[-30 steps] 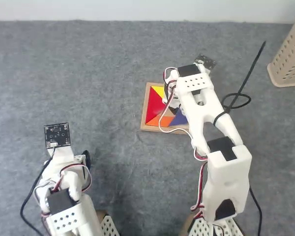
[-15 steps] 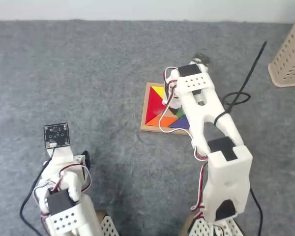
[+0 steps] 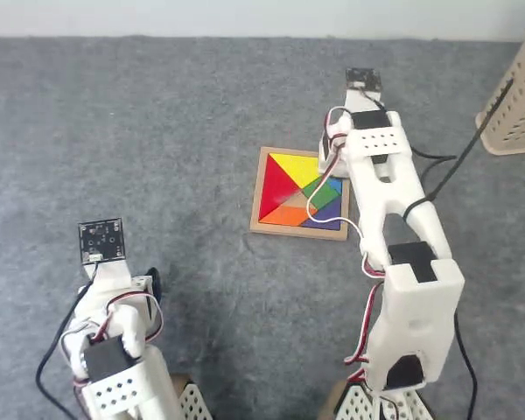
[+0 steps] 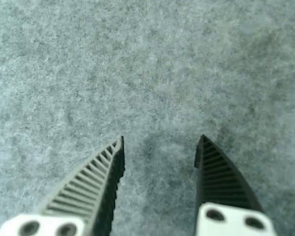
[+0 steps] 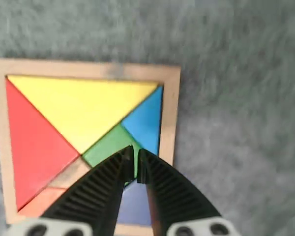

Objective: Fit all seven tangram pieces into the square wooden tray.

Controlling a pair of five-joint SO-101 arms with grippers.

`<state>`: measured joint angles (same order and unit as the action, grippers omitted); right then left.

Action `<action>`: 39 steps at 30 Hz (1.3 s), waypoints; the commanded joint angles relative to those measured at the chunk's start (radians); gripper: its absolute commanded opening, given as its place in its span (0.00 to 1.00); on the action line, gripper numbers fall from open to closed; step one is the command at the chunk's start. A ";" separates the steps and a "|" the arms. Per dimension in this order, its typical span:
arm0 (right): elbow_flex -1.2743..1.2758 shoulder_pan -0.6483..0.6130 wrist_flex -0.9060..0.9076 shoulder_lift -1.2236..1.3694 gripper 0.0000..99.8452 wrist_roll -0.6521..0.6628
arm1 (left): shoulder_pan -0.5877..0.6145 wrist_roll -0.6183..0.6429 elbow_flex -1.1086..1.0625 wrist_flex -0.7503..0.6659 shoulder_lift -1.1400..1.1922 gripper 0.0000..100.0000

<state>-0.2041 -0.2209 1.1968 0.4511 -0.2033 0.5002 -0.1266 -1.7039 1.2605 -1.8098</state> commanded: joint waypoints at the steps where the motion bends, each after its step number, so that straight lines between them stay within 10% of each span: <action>1: -0.009 -0.004 -0.094 -0.038 0.01 0.077 | 0.000 0.009 0.019 0.003 -0.012 0.23; 30: 1.399 -0.010 -0.504 -1.302 0.01 0.089 | 0.000 0.009 0.019 0.003 -0.012 0.23; 39: 1.676 0.177 -0.503 -1.690 0.01 0.203 | 0.000 0.009 0.019 0.003 -0.012 0.23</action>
<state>1.4316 -0.1074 0.7073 -1.0940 -0.0882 0.5002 -0.1266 -1.7039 1.2605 -1.8098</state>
